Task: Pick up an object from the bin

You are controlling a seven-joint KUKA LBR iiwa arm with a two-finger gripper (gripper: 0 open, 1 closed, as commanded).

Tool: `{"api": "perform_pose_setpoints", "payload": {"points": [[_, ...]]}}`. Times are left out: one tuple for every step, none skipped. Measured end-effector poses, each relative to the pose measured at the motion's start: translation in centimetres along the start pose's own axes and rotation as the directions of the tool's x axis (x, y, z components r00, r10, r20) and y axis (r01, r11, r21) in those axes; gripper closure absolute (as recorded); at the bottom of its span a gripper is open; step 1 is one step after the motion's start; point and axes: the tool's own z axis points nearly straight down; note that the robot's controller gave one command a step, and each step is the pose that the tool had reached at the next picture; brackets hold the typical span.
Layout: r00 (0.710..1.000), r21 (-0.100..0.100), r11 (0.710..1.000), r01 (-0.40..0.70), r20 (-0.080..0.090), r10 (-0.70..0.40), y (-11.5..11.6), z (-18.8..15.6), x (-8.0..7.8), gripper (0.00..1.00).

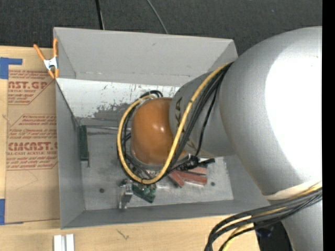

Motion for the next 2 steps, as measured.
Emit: {"api": "perform_pose_setpoints", "payload": {"points": [[1.000,0.002,1.000,-0.012,-0.006,0.012,-1.2,-1.0,0.7,0.00],[1.000,0.004,1.000,-0.025,-0.005,0.025,-4.5,-0.7,0.3,0.00]]}}
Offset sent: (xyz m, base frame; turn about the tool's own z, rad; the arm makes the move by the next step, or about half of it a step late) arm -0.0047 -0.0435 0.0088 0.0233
